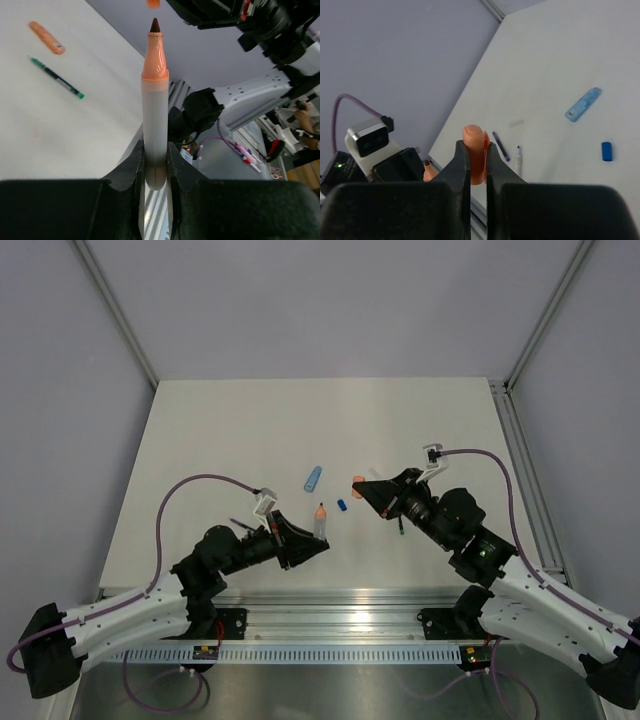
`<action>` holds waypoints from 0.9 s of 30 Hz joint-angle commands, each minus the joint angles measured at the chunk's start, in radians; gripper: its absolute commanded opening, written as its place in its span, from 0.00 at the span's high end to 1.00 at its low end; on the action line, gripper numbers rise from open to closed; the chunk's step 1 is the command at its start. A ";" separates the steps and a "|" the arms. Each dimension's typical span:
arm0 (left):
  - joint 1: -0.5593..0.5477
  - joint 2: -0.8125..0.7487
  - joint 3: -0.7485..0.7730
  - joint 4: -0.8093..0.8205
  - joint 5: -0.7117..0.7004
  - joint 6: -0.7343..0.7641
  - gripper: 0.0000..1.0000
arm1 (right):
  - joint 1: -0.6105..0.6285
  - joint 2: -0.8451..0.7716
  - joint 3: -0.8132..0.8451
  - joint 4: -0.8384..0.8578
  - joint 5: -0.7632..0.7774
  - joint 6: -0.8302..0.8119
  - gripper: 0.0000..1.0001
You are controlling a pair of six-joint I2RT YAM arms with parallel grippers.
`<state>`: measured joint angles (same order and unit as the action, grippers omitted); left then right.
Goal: Insert the pens into the pen caps
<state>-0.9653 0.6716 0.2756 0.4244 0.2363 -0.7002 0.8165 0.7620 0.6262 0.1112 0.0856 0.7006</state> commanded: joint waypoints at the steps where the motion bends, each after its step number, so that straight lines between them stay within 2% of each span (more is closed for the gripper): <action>1: -0.004 0.017 0.051 0.175 0.095 -0.102 1.00 | 0.061 -0.015 -0.025 0.136 -0.011 0.036 1.00; 5: -0.004 0.034 0.060 0.209 0.129 -0.157 1.00 | 0.098 -0.021 -0.034 0.257 0.002 0.042 1.00; 11: -0.006 0.019 0.066 0.171 0.130 -0.174 1.00 | 0.122 0.033 -0.016 0.338 0.014 0.045 1.00; 19: -0.007 -0.003 0.057 0.143 0.118 -0.171 1.00 | 0.165 0.117 0.020 0.367 0.022 0.045 1.00; 27: -0.007 -0.006 0.053 0.149 0.120 -0.167 1.00 | 0.199 0.123 0.023 0.383 0.063 0.040 1.00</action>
<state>-0.9680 0.6796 0.3004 0.5240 0.3386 -0.8684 1.0039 0.8860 0.6022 0.4305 0.1078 0.7414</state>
